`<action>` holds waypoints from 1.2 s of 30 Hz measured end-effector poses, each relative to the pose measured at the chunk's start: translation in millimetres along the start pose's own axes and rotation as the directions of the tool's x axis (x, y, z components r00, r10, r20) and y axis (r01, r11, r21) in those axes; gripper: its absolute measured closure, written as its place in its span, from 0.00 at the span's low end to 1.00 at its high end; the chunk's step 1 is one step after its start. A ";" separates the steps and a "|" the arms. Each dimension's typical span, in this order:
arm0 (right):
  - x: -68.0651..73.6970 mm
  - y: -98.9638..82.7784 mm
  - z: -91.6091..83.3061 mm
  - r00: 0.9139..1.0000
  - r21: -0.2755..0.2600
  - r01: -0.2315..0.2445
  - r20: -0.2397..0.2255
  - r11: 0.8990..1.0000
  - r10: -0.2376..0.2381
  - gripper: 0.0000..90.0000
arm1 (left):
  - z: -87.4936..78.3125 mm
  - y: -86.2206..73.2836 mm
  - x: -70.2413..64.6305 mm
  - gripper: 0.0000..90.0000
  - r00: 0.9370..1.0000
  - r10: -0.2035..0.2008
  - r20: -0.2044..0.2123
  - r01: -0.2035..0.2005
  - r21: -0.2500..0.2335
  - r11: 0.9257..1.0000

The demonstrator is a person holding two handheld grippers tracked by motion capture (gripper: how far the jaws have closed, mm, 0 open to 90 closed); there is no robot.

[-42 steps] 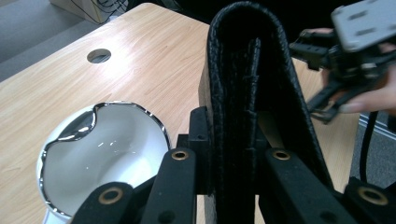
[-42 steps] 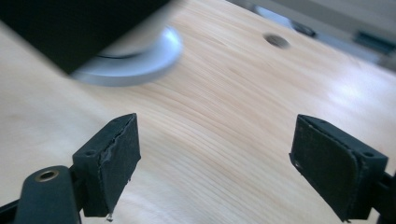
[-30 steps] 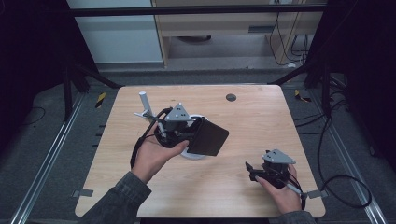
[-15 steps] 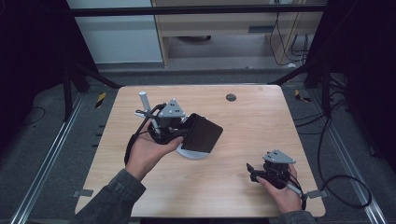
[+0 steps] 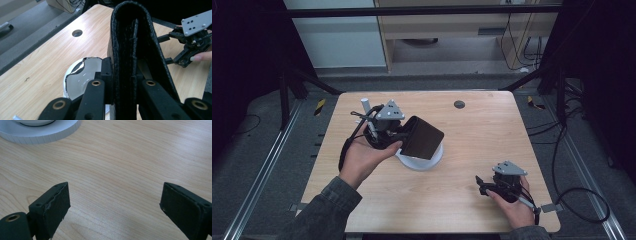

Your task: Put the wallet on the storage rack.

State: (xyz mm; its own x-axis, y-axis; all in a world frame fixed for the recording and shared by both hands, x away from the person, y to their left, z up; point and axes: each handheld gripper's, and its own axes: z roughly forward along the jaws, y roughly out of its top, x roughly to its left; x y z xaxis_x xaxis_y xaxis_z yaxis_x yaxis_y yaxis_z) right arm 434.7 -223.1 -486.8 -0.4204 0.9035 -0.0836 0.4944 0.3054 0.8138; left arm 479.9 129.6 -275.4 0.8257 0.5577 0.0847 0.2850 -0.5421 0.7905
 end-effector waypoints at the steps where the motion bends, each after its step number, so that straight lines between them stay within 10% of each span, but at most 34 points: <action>1: 0.0 -0.1 0.0 1.000 0.001 0.000 0.001 1.000 0.000 0.10 | -0.4 0.1 1.1 0.88 1.000 -0.001 -0.002 0.001 0.002 1.000; 25: 0.0 -1.5 1.6 1.000 0.022 0.000 0.004 1.000 0.000 0.10 | 0.0 7.7 15.4 0.88 0.999 0.027 -0.036 -0.025 0.052 0.998; 36: -1.0 -1.9 0.8 1.000 0.025 0.002 0.005 1.000 -0.002 0.10 | 28.3 3.0 24.2 0.88 0.999 0.033 -0.041 -0.027 0.125 0.992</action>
State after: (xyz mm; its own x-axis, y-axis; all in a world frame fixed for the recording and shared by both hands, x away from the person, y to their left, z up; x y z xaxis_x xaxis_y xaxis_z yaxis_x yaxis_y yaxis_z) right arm 434.8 -224.4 -488.8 -0.4172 0.9045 -0.0880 0.5126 0.3142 0.7990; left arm 514.5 123.7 -288.2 0.8141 0.5649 0.1350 0.3211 -0.6314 0.7059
